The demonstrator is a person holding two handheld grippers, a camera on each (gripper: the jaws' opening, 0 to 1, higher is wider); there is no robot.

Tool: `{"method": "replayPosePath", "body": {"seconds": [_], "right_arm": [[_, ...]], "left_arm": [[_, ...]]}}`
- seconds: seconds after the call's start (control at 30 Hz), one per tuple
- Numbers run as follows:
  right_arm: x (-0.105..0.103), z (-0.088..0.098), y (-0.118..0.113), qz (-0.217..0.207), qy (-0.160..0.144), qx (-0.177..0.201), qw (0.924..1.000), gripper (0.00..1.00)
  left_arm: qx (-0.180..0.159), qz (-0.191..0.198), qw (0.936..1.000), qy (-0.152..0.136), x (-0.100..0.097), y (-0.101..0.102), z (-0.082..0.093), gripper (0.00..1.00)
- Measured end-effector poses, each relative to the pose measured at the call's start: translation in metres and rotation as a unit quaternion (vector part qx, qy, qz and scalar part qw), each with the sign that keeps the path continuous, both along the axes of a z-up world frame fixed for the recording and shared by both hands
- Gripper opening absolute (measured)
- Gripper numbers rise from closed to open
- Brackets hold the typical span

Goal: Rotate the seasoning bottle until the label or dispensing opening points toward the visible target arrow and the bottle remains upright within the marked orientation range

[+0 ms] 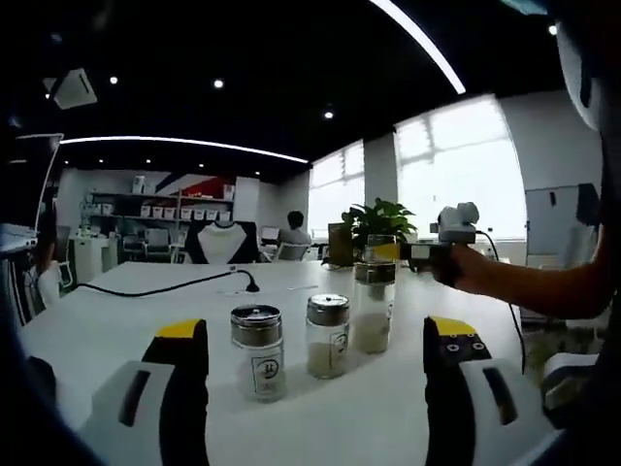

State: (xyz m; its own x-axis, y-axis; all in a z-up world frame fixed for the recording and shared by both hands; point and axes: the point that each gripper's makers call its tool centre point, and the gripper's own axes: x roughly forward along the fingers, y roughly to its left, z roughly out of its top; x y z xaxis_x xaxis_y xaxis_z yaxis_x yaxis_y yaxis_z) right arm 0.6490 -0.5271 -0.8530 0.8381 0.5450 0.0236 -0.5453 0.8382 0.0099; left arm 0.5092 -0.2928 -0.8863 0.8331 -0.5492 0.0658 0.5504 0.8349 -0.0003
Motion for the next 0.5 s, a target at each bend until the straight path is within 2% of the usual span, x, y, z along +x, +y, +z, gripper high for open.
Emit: {"method": "replayPosePath", "body": {"seconds": [0.1, 0.2, 0.23, 0.33, 0.5], "right_arm": [[-0.013, 0.001, 0.000, 0.006, 0.000, 0.006, 1.0000, 0.35], [-0.026, 0.001, 0.001, 0.011, -0.004, 0.000, 0.9999, 0.35], [-0.029, 0.000, 0.001, 0.014, -0.005, -0.002, 0.9999, 0.35], [-0.041, -0.001, 0.001, 0.026, -0.009, 0.003, 0.9996, 0.35], [-0.060, -0.004, -0.002, 0.037, -0.005, 0.012, 0.9992, 0.35]], "left_arm": [[0.015, 0.002, 0.9999, -0.003, -0.001, -0.003, -0.002, 0.99], [0.076, -0.005, 0.9970, -0.014, -0.003, -0.009, -0.011, 0.87], [0.083, -0.007, 0.9965, -0.013, -0.003, -0.011, -0.013, 0.89], [0.045, -0.051, 0.9976, 0.014, -0.012, -0.029, -0.015, 0.94], [0.052, -0.067, 0.9964, 0.008, -0.015, -0.039, -0.016, 0.95]]}}
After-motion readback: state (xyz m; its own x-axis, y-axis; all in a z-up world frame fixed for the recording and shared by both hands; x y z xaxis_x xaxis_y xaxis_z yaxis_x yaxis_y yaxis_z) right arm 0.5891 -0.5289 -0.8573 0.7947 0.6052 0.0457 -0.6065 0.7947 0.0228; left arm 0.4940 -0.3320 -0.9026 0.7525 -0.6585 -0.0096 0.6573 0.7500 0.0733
